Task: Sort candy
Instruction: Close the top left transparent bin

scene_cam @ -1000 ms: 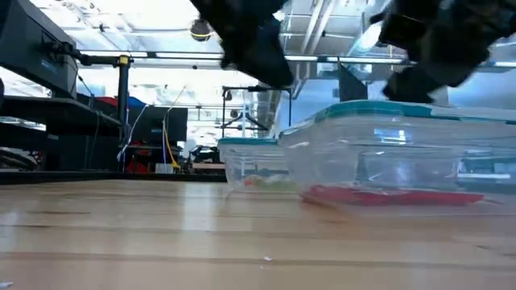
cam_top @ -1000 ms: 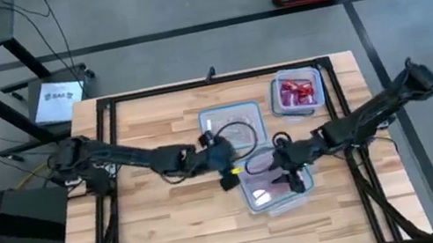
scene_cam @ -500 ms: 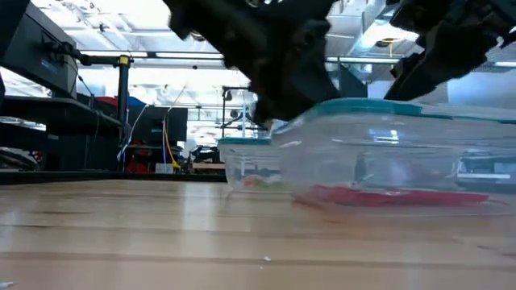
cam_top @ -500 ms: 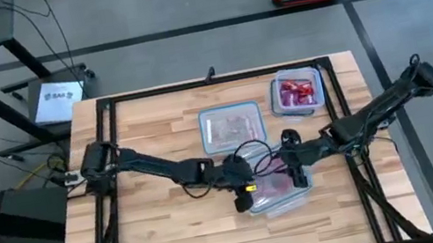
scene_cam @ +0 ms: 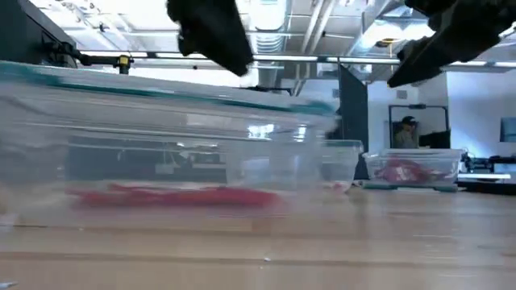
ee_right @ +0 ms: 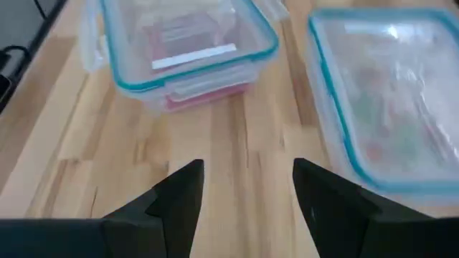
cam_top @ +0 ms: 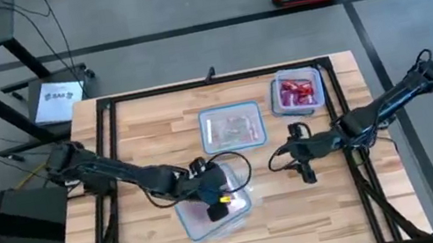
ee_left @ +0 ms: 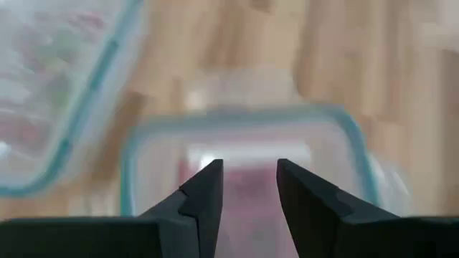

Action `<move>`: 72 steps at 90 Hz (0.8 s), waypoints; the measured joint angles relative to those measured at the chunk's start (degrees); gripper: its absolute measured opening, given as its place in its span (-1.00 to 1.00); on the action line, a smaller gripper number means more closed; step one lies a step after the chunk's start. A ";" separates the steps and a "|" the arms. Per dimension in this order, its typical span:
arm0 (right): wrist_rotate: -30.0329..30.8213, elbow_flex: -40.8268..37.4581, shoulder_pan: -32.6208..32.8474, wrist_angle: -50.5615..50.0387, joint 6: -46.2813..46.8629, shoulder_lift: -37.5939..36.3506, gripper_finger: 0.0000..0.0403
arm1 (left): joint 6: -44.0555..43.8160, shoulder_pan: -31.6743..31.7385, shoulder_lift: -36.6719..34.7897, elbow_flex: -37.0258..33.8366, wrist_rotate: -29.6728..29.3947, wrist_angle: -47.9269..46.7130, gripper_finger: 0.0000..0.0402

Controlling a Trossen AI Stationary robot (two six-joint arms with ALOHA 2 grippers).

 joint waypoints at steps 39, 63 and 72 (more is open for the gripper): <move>-12.26 -1.59 -6.15 33.31 -8.97 22.80 0.00 | -8.81 -4.37 9.08 -1.29 -8.44 4.42 -0.41; -14.93 -0.59 -6.91 37.65 -8.26 31.80 0.00 | -8.77 -5.14 8.97 -9.90 -12.28 18.10 -0.41; -14.88 0.54 -6.57 35.01 -8.79 30.22 0.00 | -8.50 -5.10 8.92 -13.37 -12.24 24.43 -0.41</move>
